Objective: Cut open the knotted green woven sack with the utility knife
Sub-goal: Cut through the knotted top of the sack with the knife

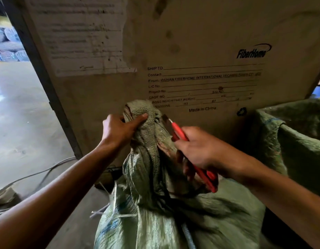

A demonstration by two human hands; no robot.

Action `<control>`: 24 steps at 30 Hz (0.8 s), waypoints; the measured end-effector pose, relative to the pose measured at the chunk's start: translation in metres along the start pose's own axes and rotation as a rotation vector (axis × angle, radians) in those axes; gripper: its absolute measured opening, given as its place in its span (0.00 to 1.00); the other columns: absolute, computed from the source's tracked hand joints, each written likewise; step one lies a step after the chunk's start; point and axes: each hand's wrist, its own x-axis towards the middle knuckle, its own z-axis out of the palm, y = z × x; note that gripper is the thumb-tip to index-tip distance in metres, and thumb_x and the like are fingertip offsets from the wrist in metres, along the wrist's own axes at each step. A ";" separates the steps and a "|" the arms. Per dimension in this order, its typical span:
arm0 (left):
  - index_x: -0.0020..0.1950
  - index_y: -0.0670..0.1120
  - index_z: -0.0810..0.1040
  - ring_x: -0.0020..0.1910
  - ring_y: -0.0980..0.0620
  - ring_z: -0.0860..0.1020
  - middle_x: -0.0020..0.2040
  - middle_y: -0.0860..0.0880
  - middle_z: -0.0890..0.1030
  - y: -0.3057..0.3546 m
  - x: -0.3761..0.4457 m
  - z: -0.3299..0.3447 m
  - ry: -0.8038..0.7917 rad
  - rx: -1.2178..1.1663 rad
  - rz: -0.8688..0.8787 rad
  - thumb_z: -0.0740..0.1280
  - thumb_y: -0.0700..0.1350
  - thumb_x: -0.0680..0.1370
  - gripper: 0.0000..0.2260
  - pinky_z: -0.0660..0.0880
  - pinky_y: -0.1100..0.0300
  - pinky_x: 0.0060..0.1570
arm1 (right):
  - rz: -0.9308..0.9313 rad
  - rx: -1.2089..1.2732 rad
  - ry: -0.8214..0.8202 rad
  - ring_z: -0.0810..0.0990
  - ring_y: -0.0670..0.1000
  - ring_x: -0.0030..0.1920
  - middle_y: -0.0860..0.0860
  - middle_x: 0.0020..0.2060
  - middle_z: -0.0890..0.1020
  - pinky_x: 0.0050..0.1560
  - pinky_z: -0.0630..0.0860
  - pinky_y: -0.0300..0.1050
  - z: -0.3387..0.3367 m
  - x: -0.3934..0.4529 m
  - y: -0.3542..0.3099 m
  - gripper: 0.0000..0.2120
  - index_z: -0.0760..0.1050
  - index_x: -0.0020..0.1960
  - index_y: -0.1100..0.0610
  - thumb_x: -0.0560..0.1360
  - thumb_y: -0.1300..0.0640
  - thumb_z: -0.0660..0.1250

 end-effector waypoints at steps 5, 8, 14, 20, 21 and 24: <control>0.32 0.45 0.83 0.27 0.59 0.82 0.28 0.51 0.84 0.000 0.000 -0.001 0.011 0.040 0.027 0.76 0.60 0.64 0.18 0.78 0.64 0.27 | 0.069 -0.079 -0.010 0.80 0.59 0.34 0.64 0.41 0.82 0.41 0.81 0.59 0.016 0.004 -0.004 0.10 0.72 0.49 0.64 0.79 0.58 0.56; 0.31 0.46 0.83 0.26 0.62 0.81 0.27 0.56 0.84 0.000 -0.002 -0.001 0.013 0.023 0.044 0.76 0.60 0.64 0.17 0.75 0.67 0.24 | 0.064 -0.121 0.017 0.80 0.60 0.36 0.65 0.42 0.82 0.43 0.81 0.61 0.018 0.011 -0.005 0.11 0.72 0.51 0.66 0.79 0.59 0.56; 0.31 0.45 0.82 0.25 0.59 0.81 0.25 0.56 0.83 0.002 -0.002 -0.002 0.000 -0.020 0.040 0.76 0.58 0.65 0.16 0.76 0.65 0.24 | 0.006 -0.206 0.038 0.77 0.58 0.40 0.59 0.40 0.77 0.45 0.79 0.54 0.028 0.022 -0.004 0.10 0.71 0.54 0.64 0.79 0.60 0.55; 0.35 0.43 0.83 0.31 0.50 0.84 0.31 0.48 0.85 0.006 0.003 -0.008 0.028 -0.080 0.007 0.76 0.55 0.67 0.15 0.83 0.52 0.33 | -0.043 -0.144 -0.008 0.74 0.51 0.31 0.54 0.36 0.75 0.31 0.73 0.45 0.040 0.019 0.008 0.05 0.66 0.53 0.61 0.79 0.59 0.55; 0.36 0.42 0.83 0.32 0.49 0.84 0.33 0.47 0.85 0.006 0.003 -0.009 0.025 -0.083 -0.003 0.75 0.55 0.68 0.15 0.83 0.50 0.36 | -0.042 -0.133 -0.011 0.72 0.49 0.29 0.52 0.34 0.73 0.30 0.72 0.42 0.043 0.019 0.011 0.06 0.65 0.54 0.61 0.79 0.60 0.55; 0.37 0.43 0.84 0.33 0.49 0.85 0.35 0.46 0.86 0.003 0.003 -0.011 0.031 -0.093 -0.017 0.75 0.54 0.68 0.14 0.84 0.48 0.39 | 0.005 -0.049 -0.078 0.71 0.43 0.22 0.50 0.31 0.70 0.19 0.68 0.32 0.042 0.023 0.013 0.05 0.67 0.46 0.61 0.79 0.62 0.55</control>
